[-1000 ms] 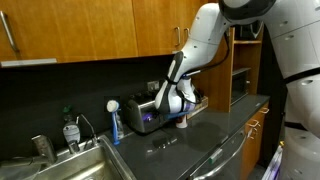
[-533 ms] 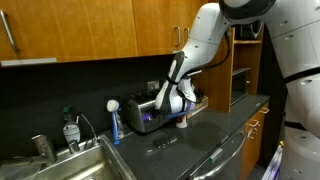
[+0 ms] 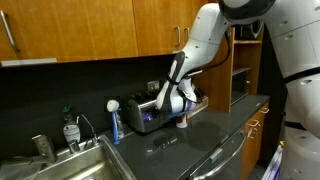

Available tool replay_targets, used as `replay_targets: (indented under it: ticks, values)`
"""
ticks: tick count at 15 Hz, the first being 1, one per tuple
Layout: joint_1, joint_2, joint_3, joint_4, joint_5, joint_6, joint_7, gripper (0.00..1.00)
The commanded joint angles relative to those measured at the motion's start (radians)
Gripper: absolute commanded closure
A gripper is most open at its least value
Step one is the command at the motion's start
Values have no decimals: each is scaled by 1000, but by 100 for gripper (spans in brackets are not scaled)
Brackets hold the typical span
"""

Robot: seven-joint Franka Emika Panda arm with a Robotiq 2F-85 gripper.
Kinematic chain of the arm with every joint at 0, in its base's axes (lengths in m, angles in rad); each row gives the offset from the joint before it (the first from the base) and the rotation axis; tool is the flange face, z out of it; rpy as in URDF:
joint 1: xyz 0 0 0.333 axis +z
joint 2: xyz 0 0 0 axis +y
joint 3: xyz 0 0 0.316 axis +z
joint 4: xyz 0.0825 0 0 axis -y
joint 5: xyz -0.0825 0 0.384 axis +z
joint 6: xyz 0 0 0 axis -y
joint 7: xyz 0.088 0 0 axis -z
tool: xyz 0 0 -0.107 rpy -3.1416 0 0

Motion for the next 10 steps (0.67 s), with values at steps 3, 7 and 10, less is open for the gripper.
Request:
replay_targets:
  ticks: [3, 7, 10]
  values:
    - [-8, 22, -37, 40, -28, 12, -16, 0]
    - [6, 27, -53, 56, -35, 13, -39, 0]
    - [24, 39, -76, 78, -55, 18, -70, 0]
